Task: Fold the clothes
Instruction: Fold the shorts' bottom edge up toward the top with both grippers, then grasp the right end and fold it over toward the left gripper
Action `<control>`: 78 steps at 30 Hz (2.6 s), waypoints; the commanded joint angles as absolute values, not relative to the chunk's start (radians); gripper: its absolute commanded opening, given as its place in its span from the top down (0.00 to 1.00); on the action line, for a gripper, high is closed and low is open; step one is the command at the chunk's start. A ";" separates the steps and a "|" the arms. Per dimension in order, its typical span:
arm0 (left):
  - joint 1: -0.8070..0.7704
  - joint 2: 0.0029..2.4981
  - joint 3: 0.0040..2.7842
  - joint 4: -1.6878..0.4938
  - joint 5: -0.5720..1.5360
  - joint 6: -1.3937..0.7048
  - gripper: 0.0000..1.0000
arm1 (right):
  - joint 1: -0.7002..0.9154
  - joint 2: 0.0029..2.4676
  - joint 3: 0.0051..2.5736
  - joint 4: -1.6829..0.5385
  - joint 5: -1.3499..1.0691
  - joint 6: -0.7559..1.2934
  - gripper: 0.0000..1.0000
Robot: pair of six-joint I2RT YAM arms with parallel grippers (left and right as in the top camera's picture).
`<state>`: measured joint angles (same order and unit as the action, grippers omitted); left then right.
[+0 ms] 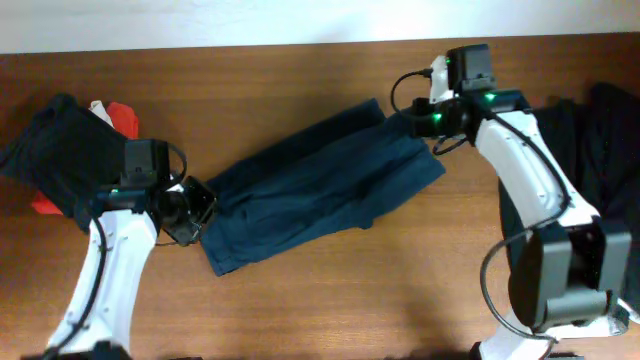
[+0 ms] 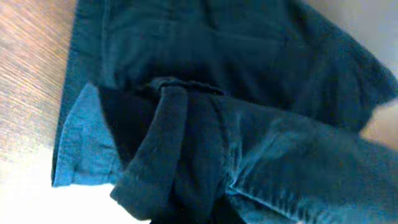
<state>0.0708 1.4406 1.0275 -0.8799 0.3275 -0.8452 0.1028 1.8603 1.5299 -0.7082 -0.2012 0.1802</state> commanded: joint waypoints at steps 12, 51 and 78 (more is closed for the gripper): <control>0.303 1.721 1.038 -0.593 0.390 -0.977 0.01 | 0.135 1.966 1.554 -0.601 -0.179 0.141 0.26; 0.153 1.721 1.031 -0.745 0.279 -0.626 0.01 | 0.105 2.005 1.477 -1.001 -0.094 0.397 0.96; 0.002 1.905 1.031 -0.659 0.449 -0.204 0.96 | 0.093 1.923 1.653 -1.281 -0.176 0.292 0.54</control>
<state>0.0334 1.8515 1.0534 -0.6399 0.4351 -0.2199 0.0692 1.9530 1.6398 -1.2697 -0.1688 0.3046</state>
